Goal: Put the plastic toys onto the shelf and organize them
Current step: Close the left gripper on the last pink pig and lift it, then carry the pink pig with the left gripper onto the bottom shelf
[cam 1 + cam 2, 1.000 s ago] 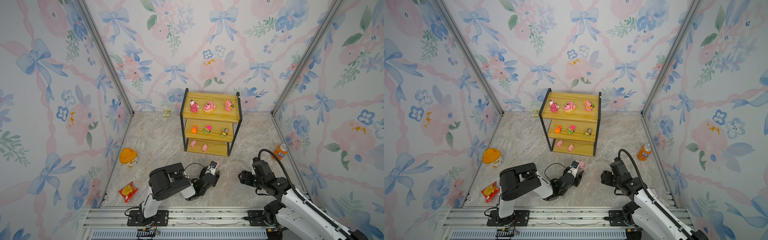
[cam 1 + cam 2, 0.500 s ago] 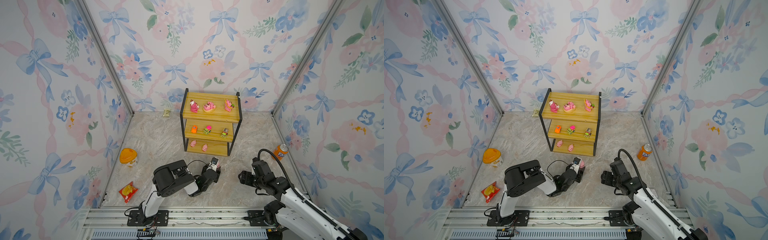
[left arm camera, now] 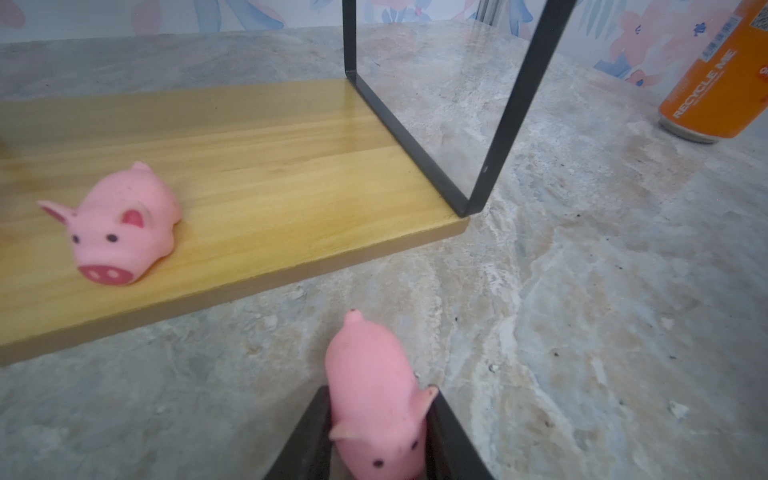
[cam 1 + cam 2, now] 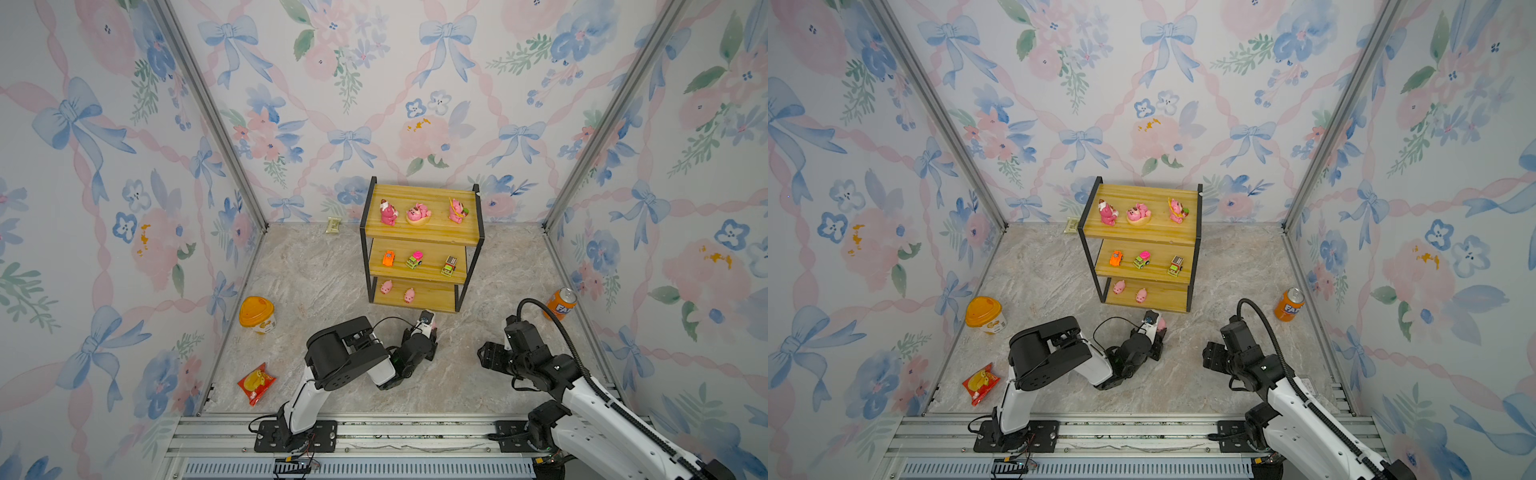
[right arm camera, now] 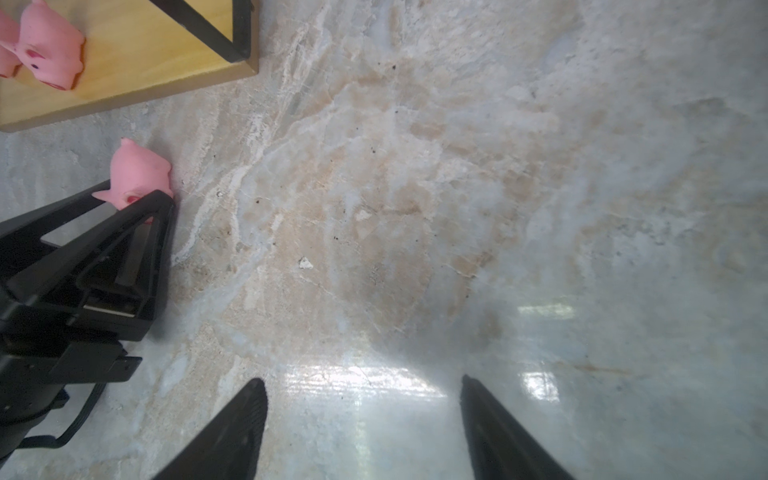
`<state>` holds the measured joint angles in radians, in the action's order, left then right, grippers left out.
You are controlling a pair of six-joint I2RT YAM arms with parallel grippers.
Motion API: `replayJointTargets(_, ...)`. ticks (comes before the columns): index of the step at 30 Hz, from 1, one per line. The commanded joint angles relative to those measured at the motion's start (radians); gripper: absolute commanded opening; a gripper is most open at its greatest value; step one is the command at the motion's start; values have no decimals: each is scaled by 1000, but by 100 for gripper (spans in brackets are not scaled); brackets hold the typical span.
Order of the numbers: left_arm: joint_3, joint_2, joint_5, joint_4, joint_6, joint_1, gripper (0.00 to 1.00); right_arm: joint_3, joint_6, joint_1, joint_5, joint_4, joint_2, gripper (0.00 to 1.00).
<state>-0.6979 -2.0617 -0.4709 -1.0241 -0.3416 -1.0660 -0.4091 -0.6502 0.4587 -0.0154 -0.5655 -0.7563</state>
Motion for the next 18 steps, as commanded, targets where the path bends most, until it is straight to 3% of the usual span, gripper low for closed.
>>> replayJointTargets(1,-11,-18,12,1,16,8,35,-8,6,-7,-20,-22,9,76)
replayJointTargets(18,-86,2,31,0,94,23,33,-2,4,-10,-23,-30,26,76)
